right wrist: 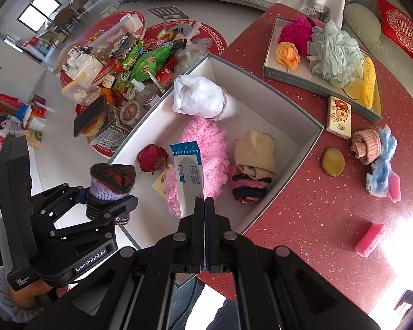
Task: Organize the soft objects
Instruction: 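Lower the hat with left tool while right tool lowers the packet into the box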
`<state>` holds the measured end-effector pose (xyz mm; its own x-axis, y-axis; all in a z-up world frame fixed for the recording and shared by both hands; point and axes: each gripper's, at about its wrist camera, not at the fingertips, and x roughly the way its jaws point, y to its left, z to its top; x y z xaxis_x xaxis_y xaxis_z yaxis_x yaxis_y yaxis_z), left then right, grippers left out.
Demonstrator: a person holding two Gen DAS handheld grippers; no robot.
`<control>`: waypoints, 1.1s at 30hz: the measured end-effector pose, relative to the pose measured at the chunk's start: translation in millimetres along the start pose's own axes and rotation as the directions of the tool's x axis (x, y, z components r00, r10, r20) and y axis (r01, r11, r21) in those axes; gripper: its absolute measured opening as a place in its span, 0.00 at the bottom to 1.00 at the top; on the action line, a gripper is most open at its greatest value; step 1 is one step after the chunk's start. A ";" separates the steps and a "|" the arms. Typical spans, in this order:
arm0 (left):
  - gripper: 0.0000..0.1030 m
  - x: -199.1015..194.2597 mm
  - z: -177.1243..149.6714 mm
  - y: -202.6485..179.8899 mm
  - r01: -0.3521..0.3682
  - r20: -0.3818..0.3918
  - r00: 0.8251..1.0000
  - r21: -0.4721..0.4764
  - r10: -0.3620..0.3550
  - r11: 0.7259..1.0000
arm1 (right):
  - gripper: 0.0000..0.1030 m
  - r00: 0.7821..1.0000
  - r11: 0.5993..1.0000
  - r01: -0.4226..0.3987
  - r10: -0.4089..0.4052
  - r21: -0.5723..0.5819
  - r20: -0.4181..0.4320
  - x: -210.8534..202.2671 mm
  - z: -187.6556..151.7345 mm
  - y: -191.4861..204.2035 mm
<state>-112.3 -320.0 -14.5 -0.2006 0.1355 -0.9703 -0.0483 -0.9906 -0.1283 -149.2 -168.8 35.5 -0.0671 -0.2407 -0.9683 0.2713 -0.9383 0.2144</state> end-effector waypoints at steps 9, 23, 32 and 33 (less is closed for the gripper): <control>0.44 6.6 4.9 -2.4 -0.011 -0.011 1.000 0.025 0.012 1.000 | 0.00 1.000 1.000 0.004 -0.004 0.009 -0.006 4.8 5.3 -4.1; 0.44 13.7 14.4 -1.7 -0.009 -0.028 1.000 0.056 0.011 0.998 | 0.00 1.000 1.000 0.007 -0.007 0.013 -0.011 8.0 15.8 -5.3; 0.44 17.7 19.2 -2.2 -0.006 -0.033 0.999 0.058 0.008 0.998 | 0.00 1.000 1.000 0.013 -0.013 0.011 -0.018 12.4 21.8 -6.8; 0.44 17.9 19.5 -2.4 -0.006 -0.034 0.999 0.059 0.008 0.998 | 0.00 1.000 1.000 0.013 -0.013 0.010 -0.018 12.3 21.8 -6.7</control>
<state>-134.8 -314.8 -27.5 -0.1677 0.1272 -0.9776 -0.1044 -0.9884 -0.1107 -172.8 -170.9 24.9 -0.0534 -0.2239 -0.9732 0.2609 -0.9438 0.2028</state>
